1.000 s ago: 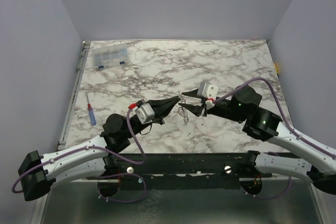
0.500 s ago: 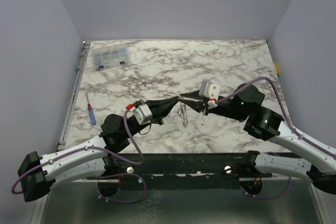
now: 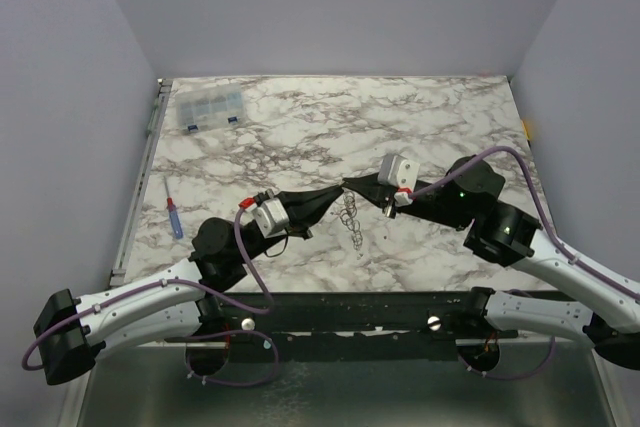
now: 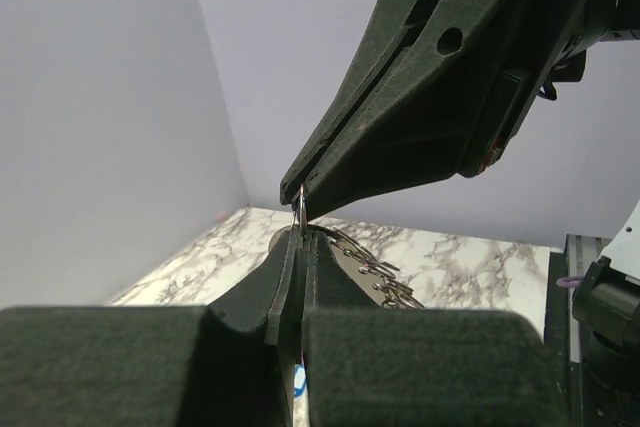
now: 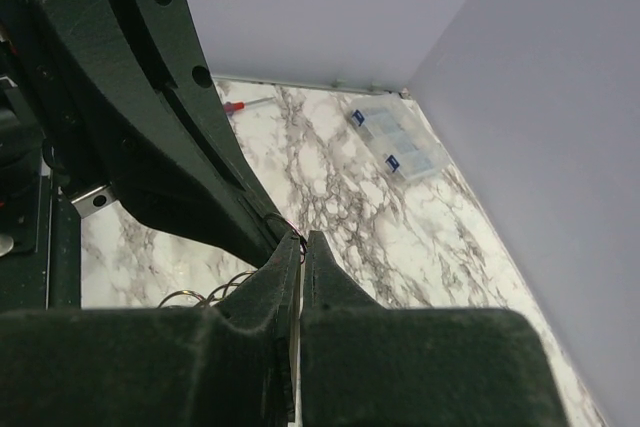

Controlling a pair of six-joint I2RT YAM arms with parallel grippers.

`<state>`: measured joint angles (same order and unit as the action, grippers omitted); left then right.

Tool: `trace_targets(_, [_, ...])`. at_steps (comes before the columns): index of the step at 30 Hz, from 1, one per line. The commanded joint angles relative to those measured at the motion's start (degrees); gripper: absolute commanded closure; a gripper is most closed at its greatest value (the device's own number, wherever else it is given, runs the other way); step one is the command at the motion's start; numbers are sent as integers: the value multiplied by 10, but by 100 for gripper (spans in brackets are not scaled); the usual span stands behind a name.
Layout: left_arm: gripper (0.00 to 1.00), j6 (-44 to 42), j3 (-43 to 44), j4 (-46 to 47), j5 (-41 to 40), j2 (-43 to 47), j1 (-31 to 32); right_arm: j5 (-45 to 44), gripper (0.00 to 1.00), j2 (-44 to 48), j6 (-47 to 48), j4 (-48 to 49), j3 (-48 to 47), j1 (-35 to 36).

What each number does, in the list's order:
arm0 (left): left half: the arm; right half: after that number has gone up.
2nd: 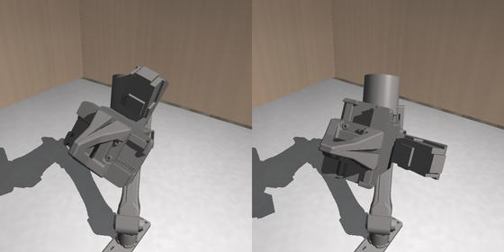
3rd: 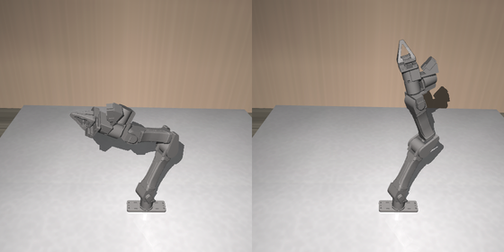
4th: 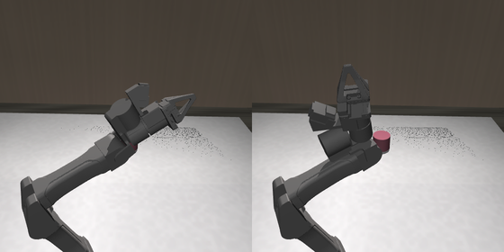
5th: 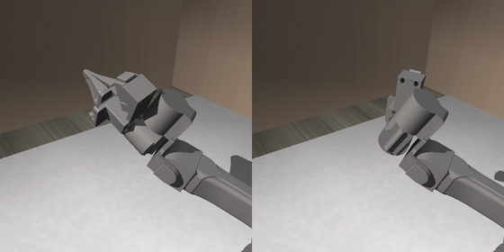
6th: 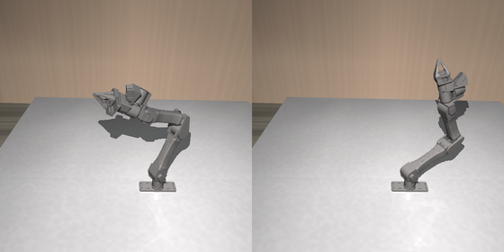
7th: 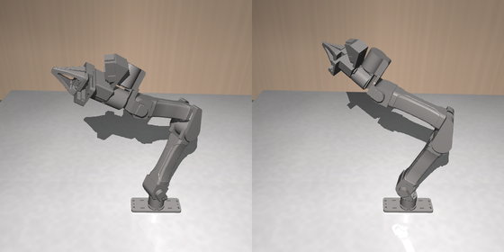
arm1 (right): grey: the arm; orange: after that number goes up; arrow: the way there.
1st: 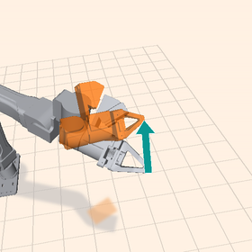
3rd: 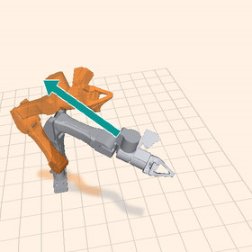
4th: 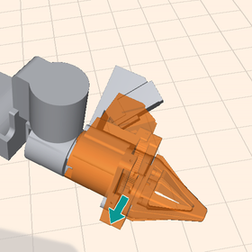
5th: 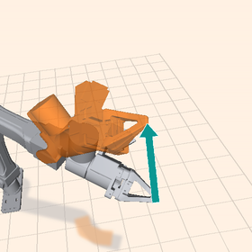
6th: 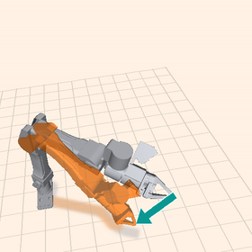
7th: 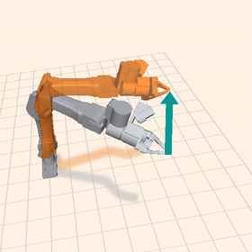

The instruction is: Put the keys on the keyring

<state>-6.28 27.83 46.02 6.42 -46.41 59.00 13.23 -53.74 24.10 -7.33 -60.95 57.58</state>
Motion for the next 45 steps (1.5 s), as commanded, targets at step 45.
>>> trace_targets(45, [64,-121,107,-184,-68,-12,2,27,99,15,50,22,21,2])
